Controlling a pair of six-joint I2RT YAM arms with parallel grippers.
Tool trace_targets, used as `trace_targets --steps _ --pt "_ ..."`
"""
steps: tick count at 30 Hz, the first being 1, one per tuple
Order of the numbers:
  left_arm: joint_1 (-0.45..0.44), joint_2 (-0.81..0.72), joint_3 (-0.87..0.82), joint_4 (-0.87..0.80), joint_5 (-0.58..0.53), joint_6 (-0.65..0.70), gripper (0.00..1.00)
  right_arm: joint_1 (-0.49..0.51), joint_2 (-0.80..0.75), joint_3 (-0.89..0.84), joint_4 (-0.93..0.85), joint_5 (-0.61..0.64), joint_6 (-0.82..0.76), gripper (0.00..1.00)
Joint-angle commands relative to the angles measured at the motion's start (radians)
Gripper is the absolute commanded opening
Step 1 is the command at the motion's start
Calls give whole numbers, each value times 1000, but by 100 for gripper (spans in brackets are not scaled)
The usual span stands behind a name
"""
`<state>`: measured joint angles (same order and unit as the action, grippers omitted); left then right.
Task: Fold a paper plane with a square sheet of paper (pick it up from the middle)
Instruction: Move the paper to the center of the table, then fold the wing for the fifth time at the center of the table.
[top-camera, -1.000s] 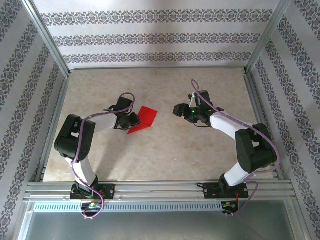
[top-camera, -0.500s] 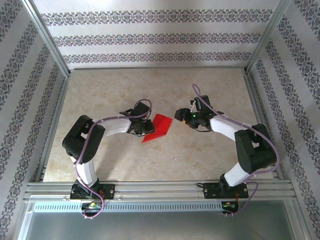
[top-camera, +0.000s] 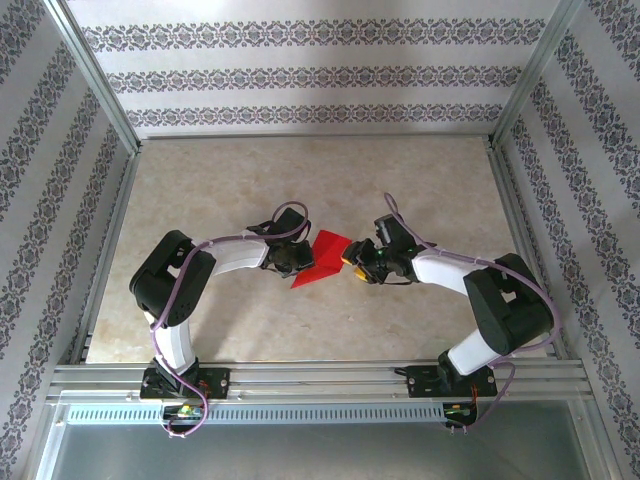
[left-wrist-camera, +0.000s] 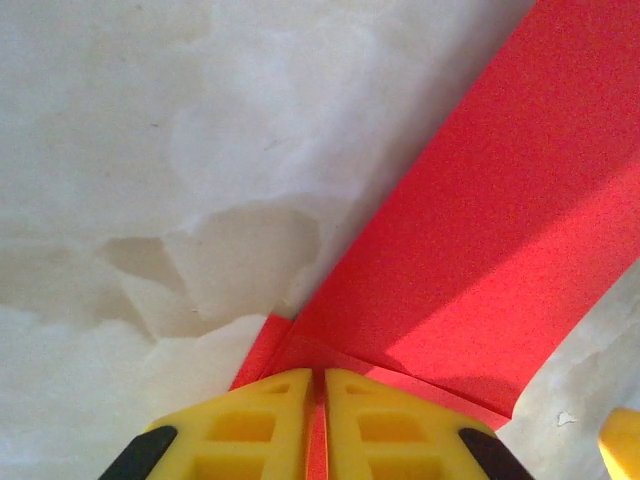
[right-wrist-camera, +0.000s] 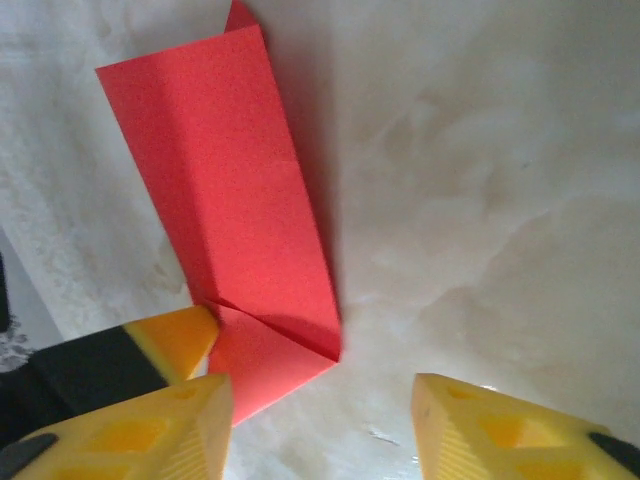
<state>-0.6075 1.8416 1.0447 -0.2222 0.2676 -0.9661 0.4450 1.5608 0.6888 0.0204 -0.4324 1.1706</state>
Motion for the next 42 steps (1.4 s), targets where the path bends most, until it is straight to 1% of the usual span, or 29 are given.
trace_targets --steps 1,3,6,17,31,35,42 --pt "3 16 -33 -45 -42 -39 12 21 42 5 66 -11 105 42" --pt "5 15 -39 -39 -42 -50 11 27 68 6 93 -22 133 38" --pt "8 18 -42 -31 -33 -65 10 42 100 15 118 -40 158 35" --pt "11 27 -41 -20 -14 -74 9 76 125 23 128 -37 196 35" --pt "11 28 -45 -14 -3 -74 10 98 180 73 75 7 177 33" --pt "12 31 -47 -17 -2 -72 10 98 162 84 80 15 160 33" --pt "13 35 -49 -22 -7 -68 9 98 72 65 108 47 132 33"
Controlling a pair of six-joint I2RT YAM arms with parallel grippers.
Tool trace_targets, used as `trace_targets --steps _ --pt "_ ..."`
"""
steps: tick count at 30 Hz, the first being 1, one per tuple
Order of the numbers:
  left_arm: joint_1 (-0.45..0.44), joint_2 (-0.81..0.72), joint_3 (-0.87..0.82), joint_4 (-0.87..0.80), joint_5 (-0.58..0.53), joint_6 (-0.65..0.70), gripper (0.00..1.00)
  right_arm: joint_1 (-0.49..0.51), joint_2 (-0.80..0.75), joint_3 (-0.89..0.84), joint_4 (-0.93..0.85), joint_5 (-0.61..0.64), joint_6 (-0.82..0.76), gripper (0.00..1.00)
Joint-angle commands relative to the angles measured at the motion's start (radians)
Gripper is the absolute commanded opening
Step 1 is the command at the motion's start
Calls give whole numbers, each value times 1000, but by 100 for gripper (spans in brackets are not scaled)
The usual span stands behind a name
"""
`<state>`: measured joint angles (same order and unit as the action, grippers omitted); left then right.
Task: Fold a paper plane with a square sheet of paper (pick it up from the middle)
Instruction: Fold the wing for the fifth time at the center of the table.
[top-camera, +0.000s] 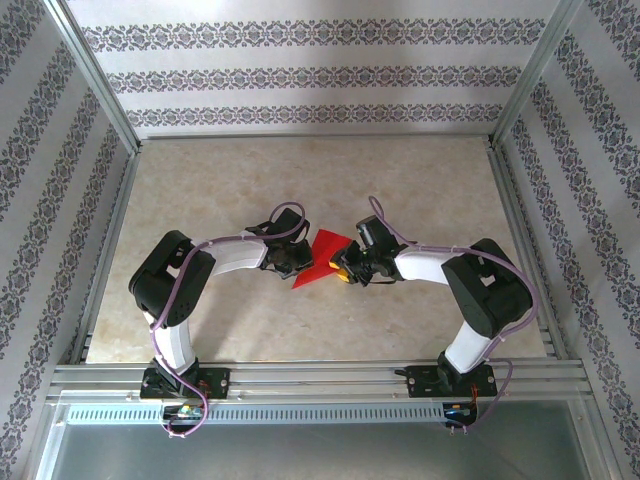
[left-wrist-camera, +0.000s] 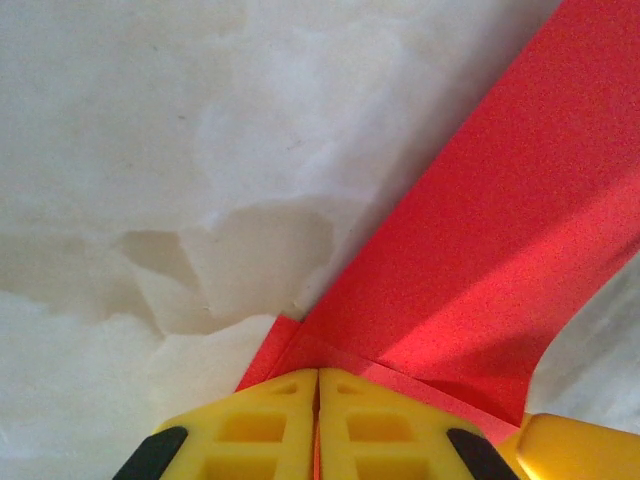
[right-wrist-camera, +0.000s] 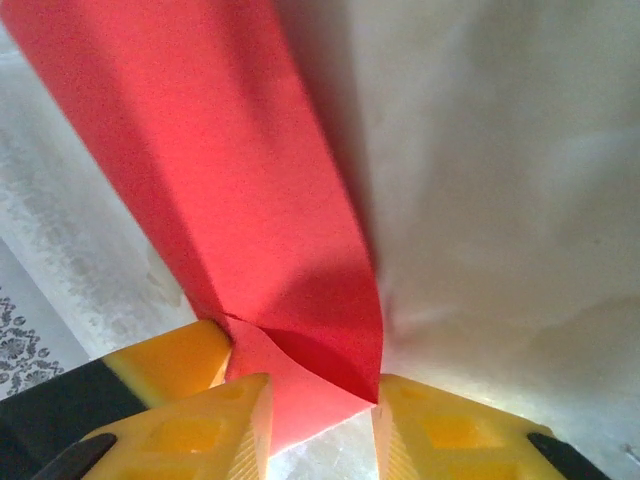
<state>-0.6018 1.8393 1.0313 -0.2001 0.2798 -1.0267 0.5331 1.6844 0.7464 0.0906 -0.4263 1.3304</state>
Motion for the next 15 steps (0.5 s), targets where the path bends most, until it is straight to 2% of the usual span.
trace_targets --steps 1,9,15 --pt "8 38 -34 -44 -19 -7 9 10 -59 4 44 43 -29 33" --pt "8 41 -37 -45 -21 -6 9 9 -76 -25 80 44 -32 32" --pt "8 41 -32 -45 -21 -5 10 2 -15 -24 107 -15 -10 32"
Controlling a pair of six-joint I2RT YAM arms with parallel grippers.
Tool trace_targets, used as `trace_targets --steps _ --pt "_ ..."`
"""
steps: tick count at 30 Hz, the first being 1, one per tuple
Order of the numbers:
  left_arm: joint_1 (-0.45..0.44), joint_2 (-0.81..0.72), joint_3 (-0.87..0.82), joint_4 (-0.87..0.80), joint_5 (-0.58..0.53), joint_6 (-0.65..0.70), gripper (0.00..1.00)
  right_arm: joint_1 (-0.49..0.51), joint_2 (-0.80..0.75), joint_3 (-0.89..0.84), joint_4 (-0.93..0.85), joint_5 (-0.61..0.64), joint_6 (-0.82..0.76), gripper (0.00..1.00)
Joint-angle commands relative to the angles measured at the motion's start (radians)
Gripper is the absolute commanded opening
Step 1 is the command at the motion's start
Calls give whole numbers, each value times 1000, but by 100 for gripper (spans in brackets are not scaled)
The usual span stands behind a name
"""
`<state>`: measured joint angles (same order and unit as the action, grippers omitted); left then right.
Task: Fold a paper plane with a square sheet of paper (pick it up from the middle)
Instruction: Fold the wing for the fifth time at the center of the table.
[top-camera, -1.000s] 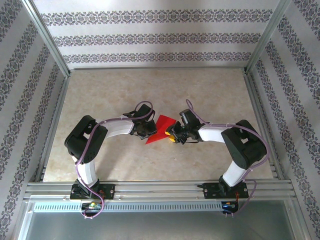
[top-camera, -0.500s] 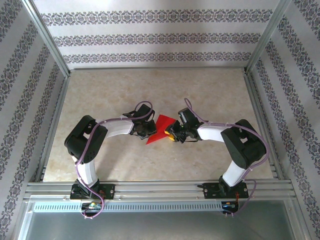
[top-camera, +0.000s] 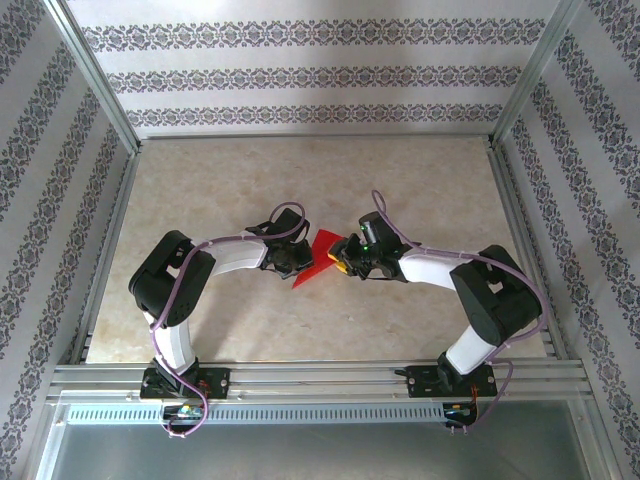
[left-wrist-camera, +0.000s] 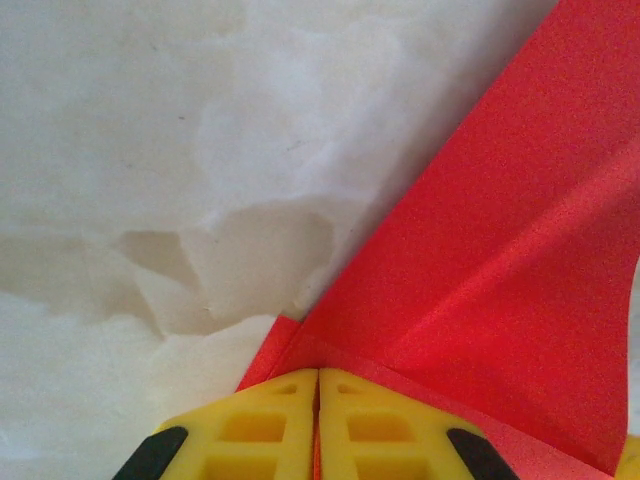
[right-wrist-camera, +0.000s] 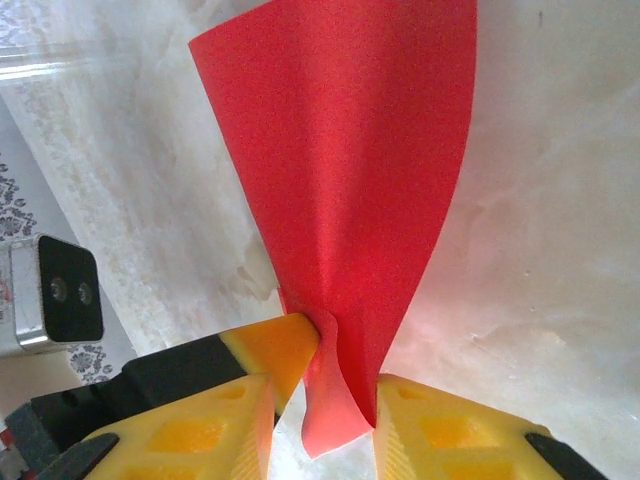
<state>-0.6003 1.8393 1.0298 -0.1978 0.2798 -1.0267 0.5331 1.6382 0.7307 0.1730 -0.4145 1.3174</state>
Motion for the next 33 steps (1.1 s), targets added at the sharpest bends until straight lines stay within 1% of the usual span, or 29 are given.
trace_targets --steps 1,5,11,14,16,18,20,23,28,31,33 --pt "7 40 -30 -49 -20 -4 9 2 39 -8 27 -34 7 32" --pt "8 37 -29 -49 -18 -4 9 0 56 -5 32 -38 23 31" --pt "10 25 -25 -51 -18 -3 10 -4 74 -9 66 -23 35 26" --pt "16 8 -19 -45 -14 7 11 -9 85 -16 93 -18 44 22" --pt "23 -15 -13 -43 -9 24 14 -12 86 -19 100 -20 46 17" --pt "29 -56 -8 -31 -8 50 18 -13 75 -21 96 -12 38 11" --pt "33 -98 -4 -22 -11 82 23 -18 56 -22 86 -6 29 8" --pt "33 -150 6 -19 -17 143 32 -27 14 -18 42 5 2 8" --pt "33 -198 -9 19 -12 260 44 -50 -55 -21 -22 23 -36 9" --pt "26 -212 -17 39 -7 362 52 -75 -91 -30 -47 31 -48 10" --pt "4 -221 -10 52 -10 456 58 -91 -118 -30 -76 42 -59 10"
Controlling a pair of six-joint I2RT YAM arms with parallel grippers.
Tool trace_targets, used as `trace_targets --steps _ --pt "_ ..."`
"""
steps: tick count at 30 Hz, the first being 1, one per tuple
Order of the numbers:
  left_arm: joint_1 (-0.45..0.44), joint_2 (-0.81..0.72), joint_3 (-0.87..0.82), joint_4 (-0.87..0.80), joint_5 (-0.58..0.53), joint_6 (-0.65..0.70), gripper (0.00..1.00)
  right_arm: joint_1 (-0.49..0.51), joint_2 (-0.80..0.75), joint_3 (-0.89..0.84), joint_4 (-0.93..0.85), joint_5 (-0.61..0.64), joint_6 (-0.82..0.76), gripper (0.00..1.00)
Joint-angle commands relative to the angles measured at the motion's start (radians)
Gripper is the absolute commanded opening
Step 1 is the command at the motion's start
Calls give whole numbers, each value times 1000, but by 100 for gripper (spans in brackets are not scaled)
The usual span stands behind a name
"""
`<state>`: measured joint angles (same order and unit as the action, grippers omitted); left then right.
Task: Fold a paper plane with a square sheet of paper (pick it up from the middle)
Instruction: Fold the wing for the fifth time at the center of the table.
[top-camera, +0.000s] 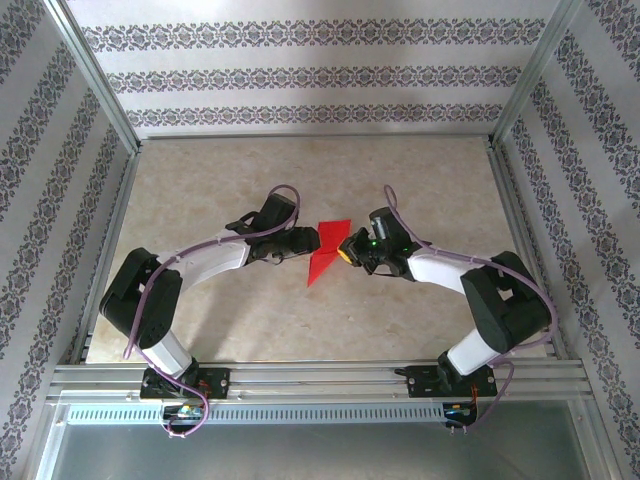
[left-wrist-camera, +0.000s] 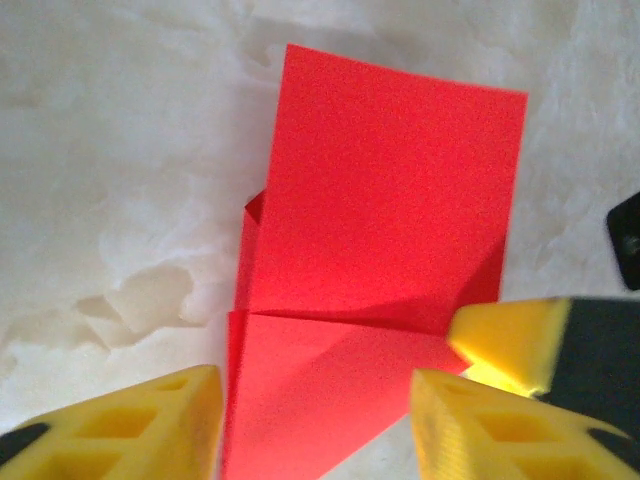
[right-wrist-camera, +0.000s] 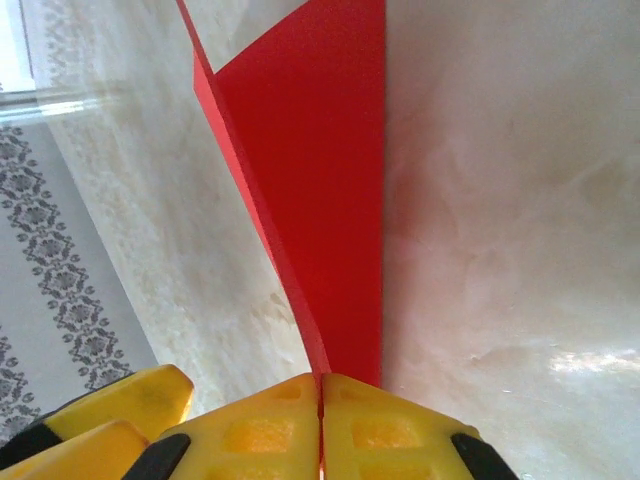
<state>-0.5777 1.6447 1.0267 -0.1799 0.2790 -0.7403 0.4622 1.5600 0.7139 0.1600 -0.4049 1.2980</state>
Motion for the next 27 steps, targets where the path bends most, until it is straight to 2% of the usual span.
trace_targets --steps 1,5,15,27 --pt "-33 -29 -3 34 -31 208 61 -27 -50 -11 -79 40 -44 10" --pt "-113 -26 15 63 -123 380 69 -56 -89 -11 -130 66 -47 11" --pt "-272 78 -31 297 -298 702 69 -105 -123 -47 -136 50 31 12" --pt "-361 202 -75 462 -466 842 67 -134 -123 -60 -116 8 88 13"
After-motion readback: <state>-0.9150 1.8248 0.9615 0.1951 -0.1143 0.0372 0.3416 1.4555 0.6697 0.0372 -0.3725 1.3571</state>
